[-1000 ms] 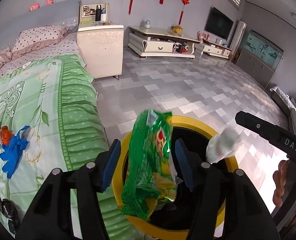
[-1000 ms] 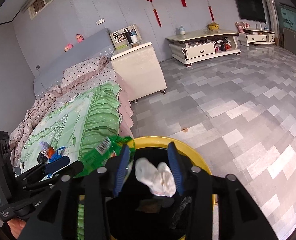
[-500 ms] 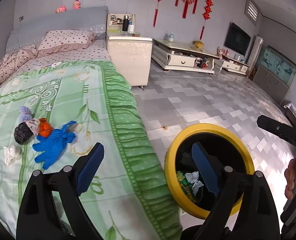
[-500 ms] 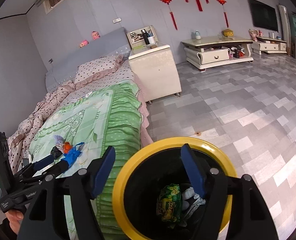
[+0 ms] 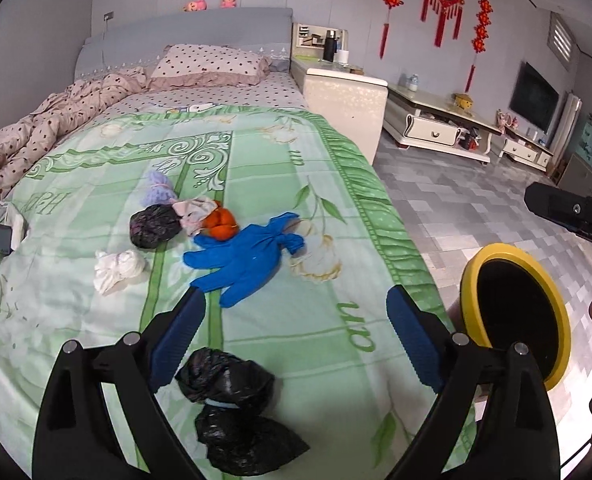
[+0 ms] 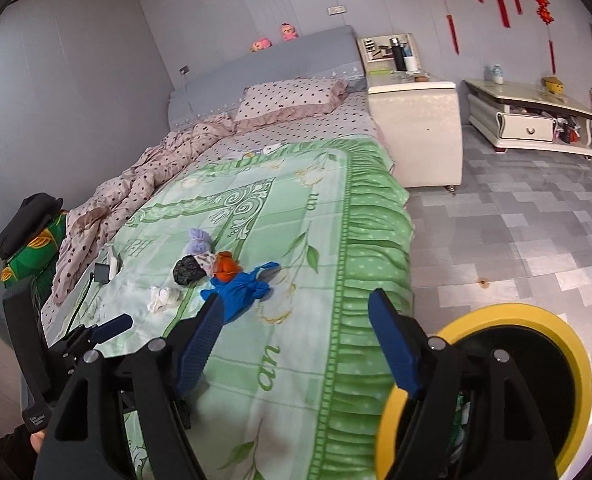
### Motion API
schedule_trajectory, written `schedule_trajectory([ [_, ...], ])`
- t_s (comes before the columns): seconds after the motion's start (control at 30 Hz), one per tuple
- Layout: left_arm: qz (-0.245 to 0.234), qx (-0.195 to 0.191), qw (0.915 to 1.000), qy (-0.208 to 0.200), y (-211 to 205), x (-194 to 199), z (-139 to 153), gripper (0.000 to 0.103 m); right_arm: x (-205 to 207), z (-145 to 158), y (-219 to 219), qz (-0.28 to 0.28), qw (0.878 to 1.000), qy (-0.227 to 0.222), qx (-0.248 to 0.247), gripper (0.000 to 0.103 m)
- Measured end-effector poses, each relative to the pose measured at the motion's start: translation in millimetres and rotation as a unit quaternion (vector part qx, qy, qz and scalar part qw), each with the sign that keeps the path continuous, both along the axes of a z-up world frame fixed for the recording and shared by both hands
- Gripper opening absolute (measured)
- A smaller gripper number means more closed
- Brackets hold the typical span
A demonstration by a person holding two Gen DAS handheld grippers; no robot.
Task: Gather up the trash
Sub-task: 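Grasp the black plastic bag with the left tool while the right tool grasps the blue glove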
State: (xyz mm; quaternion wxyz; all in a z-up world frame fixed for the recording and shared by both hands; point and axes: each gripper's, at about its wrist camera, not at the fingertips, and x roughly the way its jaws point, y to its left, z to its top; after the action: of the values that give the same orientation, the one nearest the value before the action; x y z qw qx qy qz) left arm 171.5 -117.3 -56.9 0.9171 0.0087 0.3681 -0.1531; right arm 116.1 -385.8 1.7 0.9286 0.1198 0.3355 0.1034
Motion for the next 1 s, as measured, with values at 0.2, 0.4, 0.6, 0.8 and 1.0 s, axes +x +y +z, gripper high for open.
schedule_trajectory([
  [0.2,0.018,0.007,0.9996,0.023,33.0,4.3,-26.6,0.088,42.7,-19.7,45.5,0.044,0.999,0.017,-0.010,0.071],
  [0.4,0.023,0.001,0.9988,0.042,49.5,7.5,-57.2,0.088,92.4,-54.0,80.4,0.074,0.996,0.043,-0.022,0.071],
  [0.6,0.028,-0.024,0.9970,0.068,58.8,15.3,-88.3,0.088,134.8,-93.4,112.4,0.117,0.990,0.064,-0.048,0.071],
  [0.8,0.024,-0.046,0.9938,0.098,61.2,23.8,-113.1,0.087,163.3,-128.7,136.3,0.142,0.984,0.082,-0.073,0.071],
  [1.0,0.013,-0.059,0.9927,0.104,59.9,26.5,-121.3,0.081,178.8,-152.3,152.7,0.148,0.980,0.086,-0.098,0.071],
])
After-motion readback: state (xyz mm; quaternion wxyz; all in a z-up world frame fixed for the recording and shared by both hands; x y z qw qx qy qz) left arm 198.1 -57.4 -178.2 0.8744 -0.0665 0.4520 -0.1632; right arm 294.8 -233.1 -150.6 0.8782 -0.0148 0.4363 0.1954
